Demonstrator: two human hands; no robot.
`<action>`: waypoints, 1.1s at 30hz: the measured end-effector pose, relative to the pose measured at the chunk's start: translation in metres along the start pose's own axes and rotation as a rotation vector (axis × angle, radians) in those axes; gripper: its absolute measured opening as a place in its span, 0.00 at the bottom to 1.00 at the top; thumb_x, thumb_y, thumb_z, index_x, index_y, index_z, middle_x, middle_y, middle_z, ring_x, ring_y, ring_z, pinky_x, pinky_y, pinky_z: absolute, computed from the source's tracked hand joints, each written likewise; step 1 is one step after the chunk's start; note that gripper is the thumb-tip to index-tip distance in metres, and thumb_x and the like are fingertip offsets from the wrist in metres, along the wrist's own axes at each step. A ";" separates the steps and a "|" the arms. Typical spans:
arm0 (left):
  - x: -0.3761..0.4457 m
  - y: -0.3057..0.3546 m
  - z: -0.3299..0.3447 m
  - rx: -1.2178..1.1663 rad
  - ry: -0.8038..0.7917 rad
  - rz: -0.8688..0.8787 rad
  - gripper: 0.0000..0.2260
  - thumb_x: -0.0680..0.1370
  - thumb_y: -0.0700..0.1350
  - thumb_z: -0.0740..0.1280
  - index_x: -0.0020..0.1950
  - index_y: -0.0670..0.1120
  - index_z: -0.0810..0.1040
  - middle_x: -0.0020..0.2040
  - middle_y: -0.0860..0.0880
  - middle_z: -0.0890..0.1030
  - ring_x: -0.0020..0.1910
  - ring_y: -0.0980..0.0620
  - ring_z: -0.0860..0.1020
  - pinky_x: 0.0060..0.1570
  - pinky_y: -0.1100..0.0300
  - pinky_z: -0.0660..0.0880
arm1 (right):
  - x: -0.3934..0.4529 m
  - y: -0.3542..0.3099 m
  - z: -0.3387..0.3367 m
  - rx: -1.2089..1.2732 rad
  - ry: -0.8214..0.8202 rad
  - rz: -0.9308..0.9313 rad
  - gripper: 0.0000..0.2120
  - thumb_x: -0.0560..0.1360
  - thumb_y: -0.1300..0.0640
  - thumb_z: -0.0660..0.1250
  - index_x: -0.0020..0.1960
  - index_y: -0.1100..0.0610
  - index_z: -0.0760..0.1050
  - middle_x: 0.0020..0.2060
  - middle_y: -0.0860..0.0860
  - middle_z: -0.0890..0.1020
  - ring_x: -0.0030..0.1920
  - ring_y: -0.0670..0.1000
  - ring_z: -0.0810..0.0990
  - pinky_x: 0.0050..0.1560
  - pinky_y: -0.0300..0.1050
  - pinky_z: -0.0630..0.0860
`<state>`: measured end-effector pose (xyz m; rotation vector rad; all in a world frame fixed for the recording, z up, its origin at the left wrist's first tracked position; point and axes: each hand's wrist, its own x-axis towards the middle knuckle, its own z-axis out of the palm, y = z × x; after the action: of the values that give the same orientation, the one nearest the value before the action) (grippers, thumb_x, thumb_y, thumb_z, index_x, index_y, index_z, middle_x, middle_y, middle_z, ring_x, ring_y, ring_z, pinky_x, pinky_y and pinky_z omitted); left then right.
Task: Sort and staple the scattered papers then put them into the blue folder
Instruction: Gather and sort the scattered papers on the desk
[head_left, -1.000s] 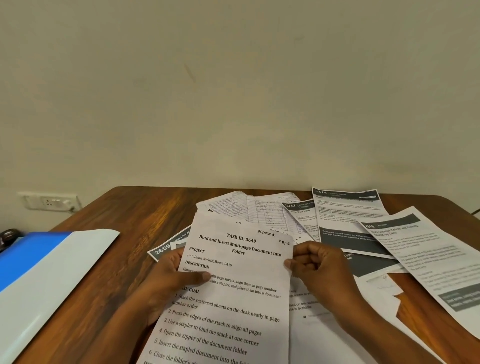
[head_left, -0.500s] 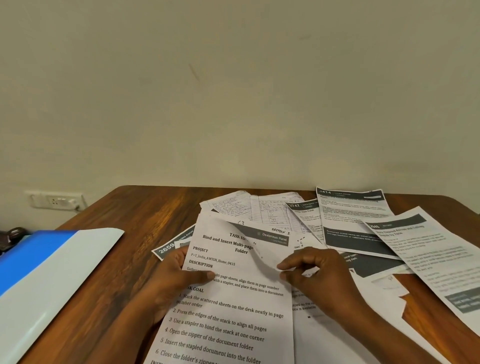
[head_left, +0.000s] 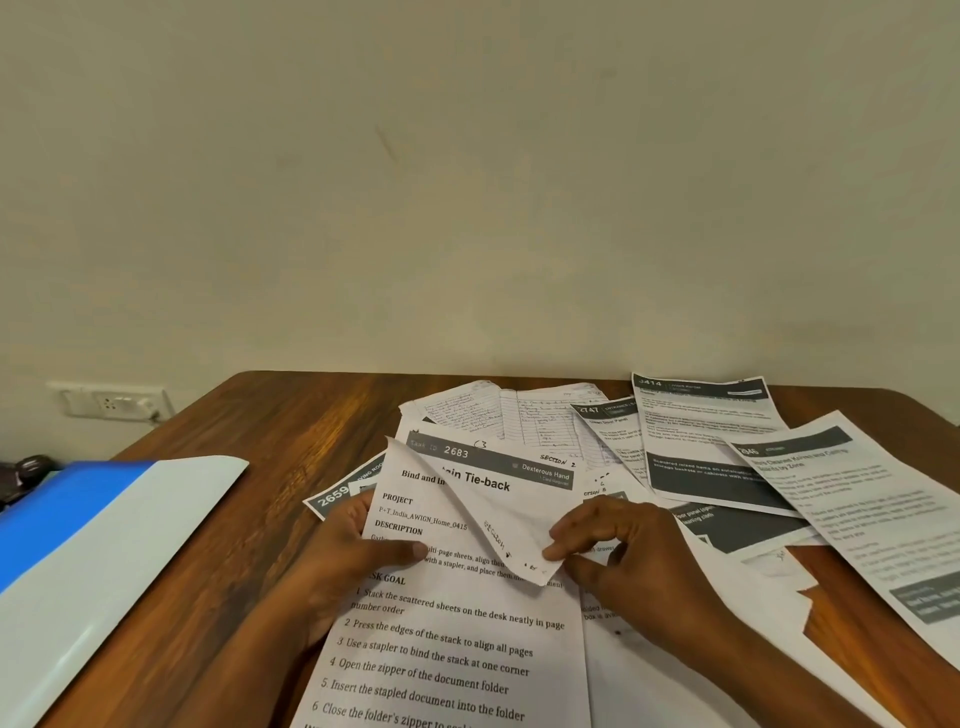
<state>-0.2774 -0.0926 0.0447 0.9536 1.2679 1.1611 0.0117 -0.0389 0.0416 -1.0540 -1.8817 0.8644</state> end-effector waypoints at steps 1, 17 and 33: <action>0.000 0.000 0.000 -0.001 -0.001 0.000 0.22 0.74 0.28 0.73 0.66 0.39 0.77 0.57 0.35 0.86 0.53 0.32 0.86 0.47 0.41 0.85 | 0.000 0.000 0.000 0.000 -0.003 -0.001 0.17 0.67 0.70 0.81 0.38 0.47 0.89 0.43 0.41 0.87 0.45 0.44 0.85 0.38 0.27 0.71; -0.001 0.001 0.002 -0.020 -0.038 0.011 0.23 0.74 0.26 0.71 0.67 0.39 0.78 0.58 0.34 0.85 0.53 0.32 0.86 0.44 0.43 0.86 | 0.009 0.002 -0.009 0.275 0.137 0.383 0.08 0.74 0.66 0.77 0.49 0.56 0.82 0.37 0.62 0.86 0.31 0.48 0.83 0.27 0.34 0.74; -0.004 0.005 -0.001 -0.075 -0.027 -0.045 0.25 0.73 0.28 0.73 0.69 0.39 0.76 0.59 0.34 0.85 0.54 0.30 0.85 0.44 0.40 0.86 | 0.008 0.003 -0.004 0.201 0.107 0.407 0.09 0.73 0.67 0.77 0.49 0.58 0.83 0.33 0.57 0.86 0.30 0.49 0.84 0.28 0.38 0.75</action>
<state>-0.2788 -0.0955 0.0502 0.8786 1.2101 1.1496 0.0138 -0.0294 0.0433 -1.3496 -1.4783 1.1748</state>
